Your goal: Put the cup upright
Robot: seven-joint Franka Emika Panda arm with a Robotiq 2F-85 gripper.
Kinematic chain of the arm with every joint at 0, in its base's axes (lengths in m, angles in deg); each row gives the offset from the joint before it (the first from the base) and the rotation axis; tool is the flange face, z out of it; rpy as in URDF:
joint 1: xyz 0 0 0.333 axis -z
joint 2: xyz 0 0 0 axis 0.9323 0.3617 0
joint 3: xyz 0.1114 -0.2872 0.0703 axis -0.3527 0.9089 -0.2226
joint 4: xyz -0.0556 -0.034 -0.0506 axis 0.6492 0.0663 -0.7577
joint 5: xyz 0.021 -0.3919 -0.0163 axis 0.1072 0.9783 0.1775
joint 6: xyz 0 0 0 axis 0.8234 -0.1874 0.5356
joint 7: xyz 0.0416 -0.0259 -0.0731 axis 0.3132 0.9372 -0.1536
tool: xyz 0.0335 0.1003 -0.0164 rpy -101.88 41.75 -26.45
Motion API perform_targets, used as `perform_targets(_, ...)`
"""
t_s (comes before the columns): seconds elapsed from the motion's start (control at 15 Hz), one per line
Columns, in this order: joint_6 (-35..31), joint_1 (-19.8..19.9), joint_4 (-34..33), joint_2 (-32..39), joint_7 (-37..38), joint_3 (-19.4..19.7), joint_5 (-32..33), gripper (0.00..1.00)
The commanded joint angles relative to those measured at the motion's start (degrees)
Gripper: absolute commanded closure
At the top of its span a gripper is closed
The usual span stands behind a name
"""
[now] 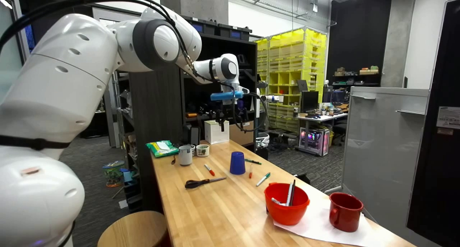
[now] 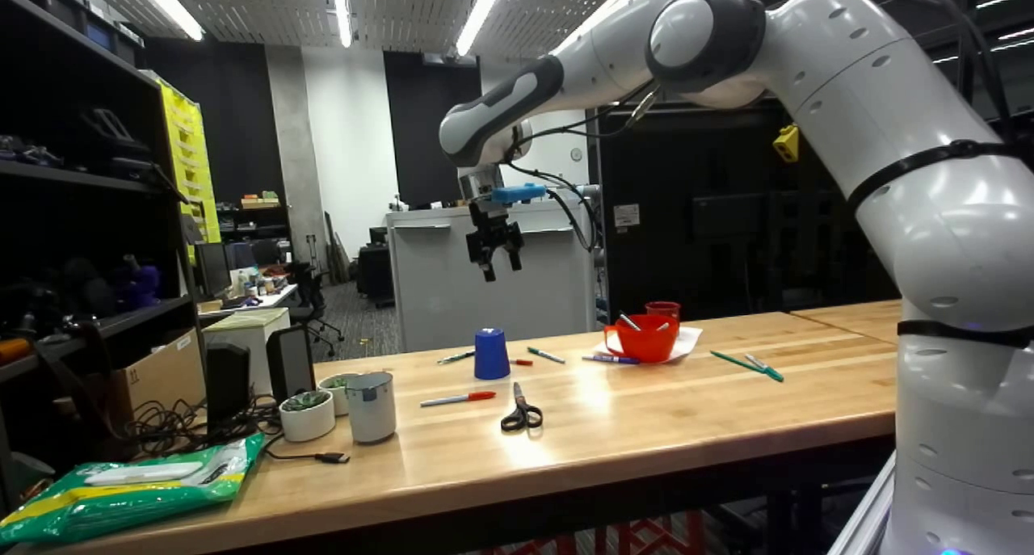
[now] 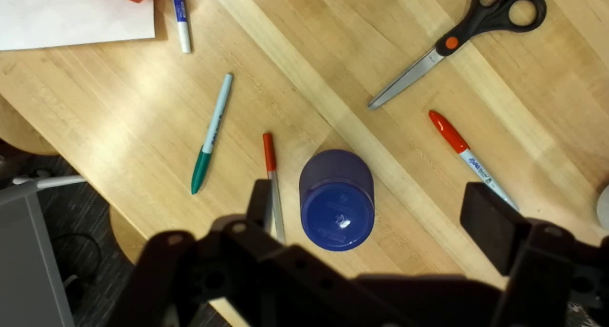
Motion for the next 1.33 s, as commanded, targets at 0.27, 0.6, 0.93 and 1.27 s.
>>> perform_targets(0.27, -12.1, 1.2, 4.8, 3.7, -0.7, -0.4, -1.5, 0.00)
perform_targets(0.6, -16.6, 2.0, 5.4, 7.1, -1.8, -0.8, -3.3, 0.00)
perform_targets(0.93, -19.8, 2.6, 5.5, 9.0, -4.4, -1.3, -5.1, 0.00)
perform_targets(1.27, -22.3, 2.9, 5.4, 10.1, -6.5, -1.4, -5.2, 0.00)
